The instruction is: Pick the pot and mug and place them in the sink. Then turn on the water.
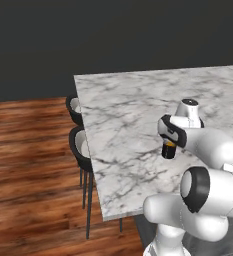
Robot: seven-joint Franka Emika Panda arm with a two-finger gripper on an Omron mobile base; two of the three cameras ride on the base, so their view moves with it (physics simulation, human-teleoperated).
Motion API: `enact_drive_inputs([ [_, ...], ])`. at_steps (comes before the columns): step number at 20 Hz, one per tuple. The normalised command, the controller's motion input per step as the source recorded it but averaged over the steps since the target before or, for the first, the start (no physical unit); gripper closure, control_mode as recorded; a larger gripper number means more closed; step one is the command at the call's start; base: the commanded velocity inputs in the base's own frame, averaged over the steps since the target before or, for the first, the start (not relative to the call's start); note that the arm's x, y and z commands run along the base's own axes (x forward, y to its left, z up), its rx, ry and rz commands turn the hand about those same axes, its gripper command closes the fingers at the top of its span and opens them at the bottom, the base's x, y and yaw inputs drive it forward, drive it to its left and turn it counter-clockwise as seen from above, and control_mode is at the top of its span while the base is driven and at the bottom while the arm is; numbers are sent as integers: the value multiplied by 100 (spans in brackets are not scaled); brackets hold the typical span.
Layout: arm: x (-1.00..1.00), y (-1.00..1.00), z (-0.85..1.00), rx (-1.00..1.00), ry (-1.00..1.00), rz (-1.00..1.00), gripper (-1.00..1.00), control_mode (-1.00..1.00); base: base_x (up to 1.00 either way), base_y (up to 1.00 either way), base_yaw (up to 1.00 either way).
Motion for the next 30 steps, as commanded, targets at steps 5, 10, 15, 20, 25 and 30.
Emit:
enact_drive_inputs([
  [5, 0, 1, -2, 0, -6, -3, -100, -100, 0, 0, 0],
  [10, 0, 10, -11, 0, -3, -3, -100, -100, 0, 0, 0],
  [15, 2, 13, -1, -2, 2, -1, -100, -100, 0, 0, 0],
  [20, 14, 11, -2, -5, 4, 0, -100, -100, 0, 0, 0],
  [25, 27, 0, -16, -5, 4, 0, -100, -100, 0, 0, 0],
  [30, 5, -1, -24, -2, 1, 0, -100, -100, 0, 0, 0],
])
